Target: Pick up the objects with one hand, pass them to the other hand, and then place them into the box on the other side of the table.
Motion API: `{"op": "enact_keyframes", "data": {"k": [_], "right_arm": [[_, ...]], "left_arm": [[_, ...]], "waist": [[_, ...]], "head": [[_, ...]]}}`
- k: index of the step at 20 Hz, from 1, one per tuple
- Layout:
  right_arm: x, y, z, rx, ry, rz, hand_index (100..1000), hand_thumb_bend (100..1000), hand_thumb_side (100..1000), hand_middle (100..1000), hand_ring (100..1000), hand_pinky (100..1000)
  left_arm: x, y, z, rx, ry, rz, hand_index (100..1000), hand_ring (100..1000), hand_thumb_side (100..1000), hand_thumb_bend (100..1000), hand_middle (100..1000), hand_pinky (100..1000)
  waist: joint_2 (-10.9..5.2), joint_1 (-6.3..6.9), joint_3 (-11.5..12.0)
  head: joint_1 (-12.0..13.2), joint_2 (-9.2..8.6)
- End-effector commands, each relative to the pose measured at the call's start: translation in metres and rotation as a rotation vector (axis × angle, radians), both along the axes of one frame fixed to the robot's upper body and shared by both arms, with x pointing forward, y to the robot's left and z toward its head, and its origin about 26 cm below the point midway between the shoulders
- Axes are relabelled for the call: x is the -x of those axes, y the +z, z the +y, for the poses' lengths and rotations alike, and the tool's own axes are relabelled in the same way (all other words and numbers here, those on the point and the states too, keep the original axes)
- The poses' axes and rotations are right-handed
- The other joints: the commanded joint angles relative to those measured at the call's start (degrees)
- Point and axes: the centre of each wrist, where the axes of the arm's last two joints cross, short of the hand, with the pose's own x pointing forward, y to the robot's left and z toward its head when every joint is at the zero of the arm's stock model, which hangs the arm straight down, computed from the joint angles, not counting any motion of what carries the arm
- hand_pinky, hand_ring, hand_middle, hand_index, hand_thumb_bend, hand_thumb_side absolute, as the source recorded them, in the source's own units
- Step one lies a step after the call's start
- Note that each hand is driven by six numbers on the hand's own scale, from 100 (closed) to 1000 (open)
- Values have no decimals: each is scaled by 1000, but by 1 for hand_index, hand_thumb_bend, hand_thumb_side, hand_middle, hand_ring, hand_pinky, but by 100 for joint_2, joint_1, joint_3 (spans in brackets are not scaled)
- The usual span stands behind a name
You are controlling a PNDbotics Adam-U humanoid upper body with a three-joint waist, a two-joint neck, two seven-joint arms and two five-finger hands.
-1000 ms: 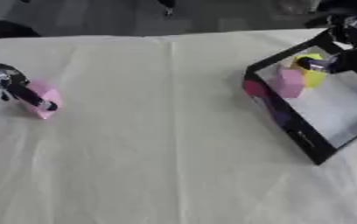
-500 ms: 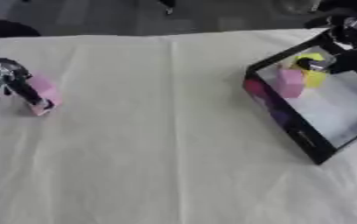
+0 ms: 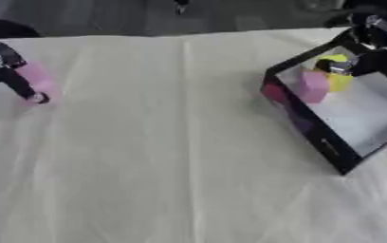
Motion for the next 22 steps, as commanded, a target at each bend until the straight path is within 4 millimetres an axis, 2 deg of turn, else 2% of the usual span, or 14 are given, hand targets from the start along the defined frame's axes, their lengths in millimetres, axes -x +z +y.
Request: {"op": "enact_keyframes", "data": {"k": [1,5,6,7,9,14,22], "right_arm": [[5,22,-2,4,10,-50,854,461,135,868,721,866],[8,41,15,-26,79,-105,864,457,112,880,727,868],[9,48,21,-33,108,-122,869,513,197,885,732,869],[10,54,28,-40,138,-137,872,453,107,889,734,869],[12,66,42,-57,203,-162,878,446,100,895,735,869],[15,90,80,-93,371,-190,895,437,100,916,746,870],[13,105,135,-67,593,-198,902,455,108,934,766,872]], "left_arm": [[13,29,1,15,-32,-89,565,739,100,207,587,846],[28,35,-9,91,-97,-183,560,706,112,150,559,836],[32,35,-12,110,-117,-213,559,700,109,142,555,829],[35,34,-14,128,-139,-241,558,691,118,128,550,824],[41,32,-19,176,-183,-291,558,656,125,107,538,808],[54,24,-36,226,-289,-401,555,650,112,100,528,803],[66,9,-70,289,-407,-553,545,634,127,100,511,797]], "waist": [[-243,3,20],[-275,-28,40],[-284,-36,45],[-292,-43,49],[-308,-59,60],[-334,-85,78],[-349,-152,99]], "head": [[-81,35],[-159,46],[-178,49],[-197,51],[-236,61],[-298,82],[-360,98]]}}
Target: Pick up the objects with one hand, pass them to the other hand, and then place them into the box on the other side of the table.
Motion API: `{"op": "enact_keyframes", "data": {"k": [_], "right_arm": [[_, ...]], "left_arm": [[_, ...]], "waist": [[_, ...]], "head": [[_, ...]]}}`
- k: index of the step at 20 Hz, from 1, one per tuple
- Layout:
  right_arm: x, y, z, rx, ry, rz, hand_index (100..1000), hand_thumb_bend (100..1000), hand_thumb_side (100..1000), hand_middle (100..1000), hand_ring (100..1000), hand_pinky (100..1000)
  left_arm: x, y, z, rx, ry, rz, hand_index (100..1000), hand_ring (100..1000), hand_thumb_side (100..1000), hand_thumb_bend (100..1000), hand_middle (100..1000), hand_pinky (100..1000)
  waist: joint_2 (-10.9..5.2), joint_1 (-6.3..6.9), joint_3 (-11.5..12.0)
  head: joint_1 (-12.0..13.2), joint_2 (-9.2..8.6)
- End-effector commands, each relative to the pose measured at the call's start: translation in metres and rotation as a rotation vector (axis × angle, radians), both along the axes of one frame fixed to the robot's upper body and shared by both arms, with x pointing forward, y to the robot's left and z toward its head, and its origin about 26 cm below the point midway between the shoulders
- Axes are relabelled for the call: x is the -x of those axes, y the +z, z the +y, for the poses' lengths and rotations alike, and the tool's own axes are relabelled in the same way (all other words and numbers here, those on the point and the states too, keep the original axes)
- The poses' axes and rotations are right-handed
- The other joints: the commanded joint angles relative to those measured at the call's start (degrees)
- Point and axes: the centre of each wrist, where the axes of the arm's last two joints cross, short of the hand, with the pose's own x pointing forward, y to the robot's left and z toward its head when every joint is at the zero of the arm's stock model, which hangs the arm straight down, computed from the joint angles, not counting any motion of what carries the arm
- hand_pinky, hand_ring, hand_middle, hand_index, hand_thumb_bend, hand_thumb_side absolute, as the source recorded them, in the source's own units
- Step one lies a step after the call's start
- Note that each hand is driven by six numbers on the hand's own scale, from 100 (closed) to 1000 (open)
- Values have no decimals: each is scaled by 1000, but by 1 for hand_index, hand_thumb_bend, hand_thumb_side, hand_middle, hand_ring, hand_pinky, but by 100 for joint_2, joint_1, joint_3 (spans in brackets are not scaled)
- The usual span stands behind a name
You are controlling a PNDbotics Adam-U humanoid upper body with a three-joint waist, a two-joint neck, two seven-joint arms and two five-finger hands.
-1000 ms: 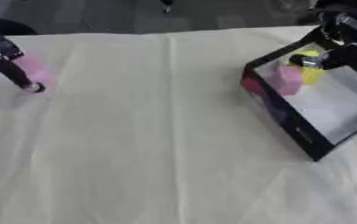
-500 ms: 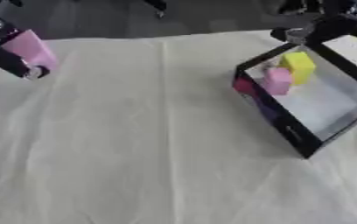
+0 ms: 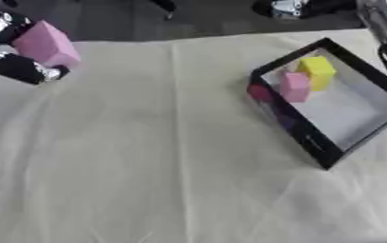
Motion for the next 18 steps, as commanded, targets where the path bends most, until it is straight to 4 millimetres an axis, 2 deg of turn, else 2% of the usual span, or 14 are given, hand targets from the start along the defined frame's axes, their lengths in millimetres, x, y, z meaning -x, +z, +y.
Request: {"op": "enact_keyframes", "data": {"k": [1,9,18], "right_arm": [[4,12,18,28,75,-37,902,461,108,933,768,872],[6,14,60,137,212,-107,894,466,129,923,779,873],[7,9,94,283,310,-189,898,446,157,921,800,875]], "left_arm": [[6,7,-12,37,-42,-83,545,632,130,100,509,796],[16,-15,-38,138,-93,-144,537,622,144,100,499,791],[32,-18,-53,120,-205,-247,538,625,127,100,501,793]], "waist": [[-193,-81,6],[-198,-123,20],[-191,-118,23]], "head": [[-35,10],[-87,61],[-152,91]]}}
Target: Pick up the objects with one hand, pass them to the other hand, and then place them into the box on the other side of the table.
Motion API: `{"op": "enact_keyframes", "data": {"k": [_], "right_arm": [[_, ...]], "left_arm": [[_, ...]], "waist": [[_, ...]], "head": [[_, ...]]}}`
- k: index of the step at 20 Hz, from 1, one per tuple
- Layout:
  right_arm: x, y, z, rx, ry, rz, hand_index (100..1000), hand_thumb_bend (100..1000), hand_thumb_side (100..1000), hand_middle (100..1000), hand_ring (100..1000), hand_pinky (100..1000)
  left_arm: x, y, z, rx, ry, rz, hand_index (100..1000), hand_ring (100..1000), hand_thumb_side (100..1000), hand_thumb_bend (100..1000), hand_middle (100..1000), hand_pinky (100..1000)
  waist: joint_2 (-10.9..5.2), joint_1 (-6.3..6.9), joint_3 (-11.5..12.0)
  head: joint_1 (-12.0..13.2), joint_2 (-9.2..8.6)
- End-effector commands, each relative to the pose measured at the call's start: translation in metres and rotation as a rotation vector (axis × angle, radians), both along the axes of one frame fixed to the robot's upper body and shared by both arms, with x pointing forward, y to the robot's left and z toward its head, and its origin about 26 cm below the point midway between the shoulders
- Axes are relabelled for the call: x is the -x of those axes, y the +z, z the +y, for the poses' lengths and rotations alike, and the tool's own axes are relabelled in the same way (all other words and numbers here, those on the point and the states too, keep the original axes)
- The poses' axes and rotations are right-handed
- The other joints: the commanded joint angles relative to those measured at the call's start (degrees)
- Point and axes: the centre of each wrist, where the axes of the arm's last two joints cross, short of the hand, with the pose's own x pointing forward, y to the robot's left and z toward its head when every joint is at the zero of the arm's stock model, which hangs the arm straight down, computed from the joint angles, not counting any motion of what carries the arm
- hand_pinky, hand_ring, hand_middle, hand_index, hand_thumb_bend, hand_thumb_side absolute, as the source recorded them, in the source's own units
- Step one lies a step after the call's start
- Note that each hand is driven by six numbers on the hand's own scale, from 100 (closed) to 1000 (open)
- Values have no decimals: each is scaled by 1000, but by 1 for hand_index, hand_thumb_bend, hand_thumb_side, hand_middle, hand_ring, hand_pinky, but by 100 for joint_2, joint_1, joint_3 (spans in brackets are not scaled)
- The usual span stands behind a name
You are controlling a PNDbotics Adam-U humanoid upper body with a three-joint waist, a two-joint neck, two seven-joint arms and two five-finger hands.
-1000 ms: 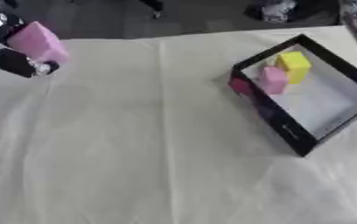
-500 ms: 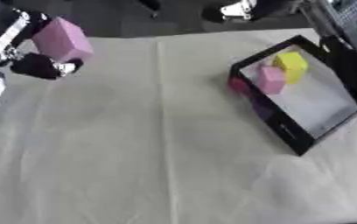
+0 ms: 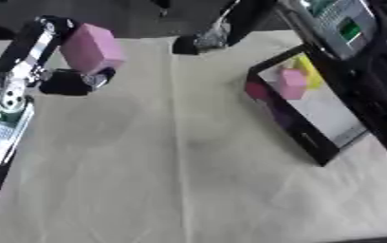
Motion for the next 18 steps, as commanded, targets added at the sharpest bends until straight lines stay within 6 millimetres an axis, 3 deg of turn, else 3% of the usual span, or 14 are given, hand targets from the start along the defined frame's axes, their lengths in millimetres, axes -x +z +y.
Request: {"op": "enact_keyframes", "data": {"k": [1,18], "right_arm": [[2,6,8,48,26,-69,900,445,159,922,802,876],[-1,-14,46,162,129,-118,914,441,180,930,810,877]], "left_arm": [[8,12,-4,1,-36,-83,538,625,125,100,500,792],[29,-2,-19,95,-108,-134,532,610,150,100,489,783]], "waist": [[-189,-52,-2],[-177,-48,2]], "head": [[-41,34],[-204,34]]}}
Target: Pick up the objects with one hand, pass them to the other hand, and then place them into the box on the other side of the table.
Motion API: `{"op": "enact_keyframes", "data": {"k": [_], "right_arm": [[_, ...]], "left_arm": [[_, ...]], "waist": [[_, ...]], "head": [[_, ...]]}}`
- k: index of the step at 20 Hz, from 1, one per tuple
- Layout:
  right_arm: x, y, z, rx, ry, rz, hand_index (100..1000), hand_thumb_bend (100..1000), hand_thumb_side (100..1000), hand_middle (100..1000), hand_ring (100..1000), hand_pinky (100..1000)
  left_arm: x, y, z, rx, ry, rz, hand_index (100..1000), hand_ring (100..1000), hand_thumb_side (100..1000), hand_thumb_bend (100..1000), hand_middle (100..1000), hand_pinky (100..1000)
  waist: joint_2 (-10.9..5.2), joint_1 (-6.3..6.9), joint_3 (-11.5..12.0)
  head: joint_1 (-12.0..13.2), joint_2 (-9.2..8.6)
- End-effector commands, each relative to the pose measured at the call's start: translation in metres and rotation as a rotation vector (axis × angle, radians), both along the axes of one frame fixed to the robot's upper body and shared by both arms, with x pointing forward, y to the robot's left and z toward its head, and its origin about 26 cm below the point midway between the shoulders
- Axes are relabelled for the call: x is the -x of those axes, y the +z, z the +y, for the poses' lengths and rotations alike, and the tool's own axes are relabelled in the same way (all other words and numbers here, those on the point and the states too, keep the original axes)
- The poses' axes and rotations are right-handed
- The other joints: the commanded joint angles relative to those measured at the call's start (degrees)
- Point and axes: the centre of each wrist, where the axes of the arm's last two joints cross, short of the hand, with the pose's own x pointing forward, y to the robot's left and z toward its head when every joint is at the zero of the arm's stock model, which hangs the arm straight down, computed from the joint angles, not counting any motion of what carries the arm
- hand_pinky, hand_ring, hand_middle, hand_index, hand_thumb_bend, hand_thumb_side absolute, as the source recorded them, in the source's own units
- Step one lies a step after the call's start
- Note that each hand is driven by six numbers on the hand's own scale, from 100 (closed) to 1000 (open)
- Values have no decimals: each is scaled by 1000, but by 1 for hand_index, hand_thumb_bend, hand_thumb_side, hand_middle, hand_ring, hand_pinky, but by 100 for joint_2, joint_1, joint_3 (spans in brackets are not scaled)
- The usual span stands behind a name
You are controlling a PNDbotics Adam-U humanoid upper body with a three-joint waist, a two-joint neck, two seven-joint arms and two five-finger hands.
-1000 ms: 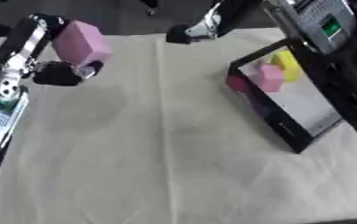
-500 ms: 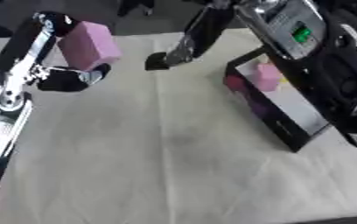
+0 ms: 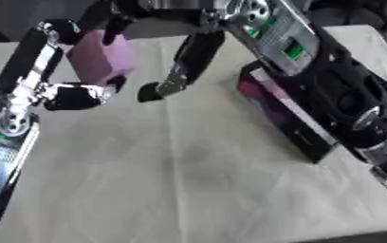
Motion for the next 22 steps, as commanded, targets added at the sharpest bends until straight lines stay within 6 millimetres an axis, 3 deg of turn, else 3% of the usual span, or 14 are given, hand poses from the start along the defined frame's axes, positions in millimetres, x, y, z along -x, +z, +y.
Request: {"op": "enact_keyframes", "data": {"k": [1,15,22], "right_arm": [[1,6,4,11,3,-30,916,443,179,930,809,877],[-2,-3,9,-107,-117,-11,932,459,128,884,755,866],[-1,-2,8,-135,-122,-17,934,466,130,901,774,871]], "left_arm": [[4,7,-3,22,-11,-37,532,607,152,100,487,782],[12,-5,-2,41,-4,-57,529,601,144,100,480,781],[14,-8,-2,37,-6,-48,528,600,145,100,478,780]], "waist": [[-174,-48,7],[-154,-47,37],[-142,-45,39]], "head": [[-42,33],[-138,33],[-166,33]]}}
